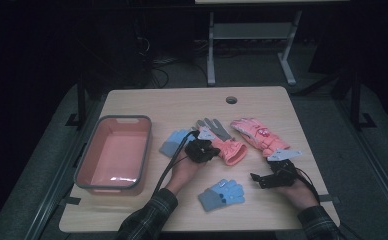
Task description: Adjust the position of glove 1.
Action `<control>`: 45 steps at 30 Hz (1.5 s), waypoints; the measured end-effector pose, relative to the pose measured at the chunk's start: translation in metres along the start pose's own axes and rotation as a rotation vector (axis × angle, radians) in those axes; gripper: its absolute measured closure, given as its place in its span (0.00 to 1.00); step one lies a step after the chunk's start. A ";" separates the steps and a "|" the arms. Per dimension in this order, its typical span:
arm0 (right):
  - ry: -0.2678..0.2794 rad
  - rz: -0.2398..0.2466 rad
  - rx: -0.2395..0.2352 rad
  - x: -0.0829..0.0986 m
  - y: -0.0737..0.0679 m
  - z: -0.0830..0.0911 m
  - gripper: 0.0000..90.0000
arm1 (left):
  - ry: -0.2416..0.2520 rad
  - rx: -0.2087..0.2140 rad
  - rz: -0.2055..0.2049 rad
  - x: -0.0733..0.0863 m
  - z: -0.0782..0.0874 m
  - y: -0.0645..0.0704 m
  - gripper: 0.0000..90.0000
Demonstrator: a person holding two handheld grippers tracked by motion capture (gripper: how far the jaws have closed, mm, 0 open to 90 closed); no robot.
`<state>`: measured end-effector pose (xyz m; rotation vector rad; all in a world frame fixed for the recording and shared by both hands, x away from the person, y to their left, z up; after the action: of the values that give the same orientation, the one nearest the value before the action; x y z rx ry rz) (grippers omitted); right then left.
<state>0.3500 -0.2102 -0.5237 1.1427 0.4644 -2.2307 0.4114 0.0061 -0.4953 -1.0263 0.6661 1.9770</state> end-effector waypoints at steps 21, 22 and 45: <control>0.000 0.000 0.000 0.000 0.000 0.000 0.13 | -0.028 -0.295 0.038 0.016 0.046 -0.076 0.99; 0.001 0.000 0.000 0.000 0.000 0.000 0.13 | -0.035 -0.303 0.036 0.018 0.045 -0.078 0.99; 0.001 0.000 0.000 0.000 0.000 0.000 0.13 | -0.068 -0.196 0.088 0.035 0.036 -0.059 1.00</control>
<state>0.3501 -0.2099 -0.5238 1.1435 0.4644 -2.2305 0.4326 0.0791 -0.5112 -1.0551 0.4953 2.1774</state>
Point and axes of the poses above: each handheld gripper's, and its own axes: z roughly backward along the jaws, x roughly out of its underside, y roughly to its right, the point moved 6 cm from there along -z, roughly forward along the jaws, and after that the axes turned 9 degrees about y, right-handed, at the moved point
